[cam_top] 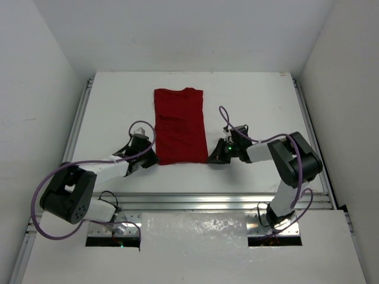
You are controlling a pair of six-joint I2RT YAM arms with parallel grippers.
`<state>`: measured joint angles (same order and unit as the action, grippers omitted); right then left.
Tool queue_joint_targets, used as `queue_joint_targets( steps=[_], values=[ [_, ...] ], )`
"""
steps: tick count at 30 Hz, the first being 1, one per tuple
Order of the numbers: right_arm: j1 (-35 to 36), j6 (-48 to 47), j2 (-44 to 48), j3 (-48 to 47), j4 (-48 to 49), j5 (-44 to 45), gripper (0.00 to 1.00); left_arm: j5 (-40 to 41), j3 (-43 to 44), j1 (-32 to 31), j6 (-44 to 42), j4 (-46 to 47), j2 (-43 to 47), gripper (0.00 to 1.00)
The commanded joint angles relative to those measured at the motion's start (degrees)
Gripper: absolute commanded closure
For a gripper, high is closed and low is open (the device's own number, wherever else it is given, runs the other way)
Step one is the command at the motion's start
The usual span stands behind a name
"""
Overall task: Fold and stack the t-shirts
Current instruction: Grab one side of the 2/3 rectangular tshirt with both arms, then fold the long partially folded tshirt into a neat square
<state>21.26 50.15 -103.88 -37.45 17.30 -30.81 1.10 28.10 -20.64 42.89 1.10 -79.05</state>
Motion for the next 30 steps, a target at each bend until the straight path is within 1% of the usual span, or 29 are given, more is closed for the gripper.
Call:
queue_joint_targets(
  steps=[1,6,8,12,14,17,20,22,30],
  values=[
    [0.5,0.7,5.9,3.6,0.0,3.2,1.00,-2.9,-0.3,0.3,-1.2,0.7,4.0,1.00],
    [0.5,3.4,12.7,9.2,2.6,0.6,1.00,-6.6,-1.6,-0.8,-0.4,-1.0,11.3,1.00],
    [0.5,4.7,15.6,10.6,3.8,-0.4,1.00,-5.3,-1.2,-2.5,-0.2,-5.1,13.9,1.00],
    [0.5,5.9,20.5,12.4,2.7,-0.8,1.00,-4.9,-0.5,-3.4,0.3,-7.6,18.6,1.00],
    [0.5,6.4,23.4,12.3,1.3,-0.2,1.00,-4.4,0.5,-3.4,0.3,-9.1,19.5,1.00],
    [0.5,6.0,26.3,9.4,-2.7,1.8,1.00,-2.4,4.2,-3.4,-0.3,-12.2,19.8,1.00],
    [0.0,4.9,26.8,5.5,-7.4,2.8,1.00,-1.2,7.6,-3.3,-0.8,-13.5,18.9,1.00],
    [-0.9,4.6,26.6,4.0,-9.3,4.0,1.00,1.1,10.1,-3.1,-1.1,-14.3,17.5,1.00],
    [-2.9,3.4,25.6,-5.4,-13.7,3.0,1.00,0.8,18.4,-1.9,-3.0,-14.5,12.6,1.00]
  ],
)
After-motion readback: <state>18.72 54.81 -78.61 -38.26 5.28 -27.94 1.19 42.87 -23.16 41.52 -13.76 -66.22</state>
